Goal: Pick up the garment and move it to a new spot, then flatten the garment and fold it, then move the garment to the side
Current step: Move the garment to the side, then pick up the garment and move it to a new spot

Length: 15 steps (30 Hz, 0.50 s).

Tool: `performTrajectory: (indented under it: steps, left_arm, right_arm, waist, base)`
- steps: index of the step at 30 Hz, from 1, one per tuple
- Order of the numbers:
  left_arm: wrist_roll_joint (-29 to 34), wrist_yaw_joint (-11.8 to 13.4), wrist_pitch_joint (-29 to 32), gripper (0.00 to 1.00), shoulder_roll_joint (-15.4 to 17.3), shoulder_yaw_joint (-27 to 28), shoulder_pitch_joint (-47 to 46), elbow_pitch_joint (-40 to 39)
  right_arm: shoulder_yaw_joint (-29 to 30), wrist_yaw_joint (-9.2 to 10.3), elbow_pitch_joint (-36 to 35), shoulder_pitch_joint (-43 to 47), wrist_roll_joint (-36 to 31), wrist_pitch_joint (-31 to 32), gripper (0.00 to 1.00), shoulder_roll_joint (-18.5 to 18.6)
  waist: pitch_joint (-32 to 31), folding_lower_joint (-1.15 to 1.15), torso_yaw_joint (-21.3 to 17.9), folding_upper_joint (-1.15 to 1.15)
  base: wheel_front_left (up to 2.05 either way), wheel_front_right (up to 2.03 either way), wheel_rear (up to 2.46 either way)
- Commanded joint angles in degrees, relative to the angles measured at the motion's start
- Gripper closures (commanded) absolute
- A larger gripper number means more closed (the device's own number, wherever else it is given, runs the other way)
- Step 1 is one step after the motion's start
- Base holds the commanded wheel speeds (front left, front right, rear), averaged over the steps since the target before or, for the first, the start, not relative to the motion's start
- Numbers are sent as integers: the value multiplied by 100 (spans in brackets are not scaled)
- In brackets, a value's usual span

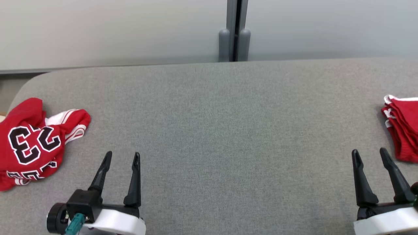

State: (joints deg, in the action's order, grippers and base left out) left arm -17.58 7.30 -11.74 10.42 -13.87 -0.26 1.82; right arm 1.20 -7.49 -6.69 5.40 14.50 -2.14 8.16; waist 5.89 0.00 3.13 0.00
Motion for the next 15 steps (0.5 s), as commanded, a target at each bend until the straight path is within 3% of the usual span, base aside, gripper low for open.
performTrajectory:
  steps: [1, 15]
  left_arm:
    - [-9, 29, 33, 0, 38, -6, 99, -3]
    - [-155, 132, 172, 0, 133, 11, 650, -100]
  right_arm:
    - [17, 0, -60, 120, -39, 54, 0, -11]
    - [76, 0, -312, 632, -90, 329, 0, -76]
  waist:
    - [-174, 0, -22, 0]
    - [-701, 0, -45, 0]
  base:
    - [0, 0, 0]
    - [0, 0, 0]
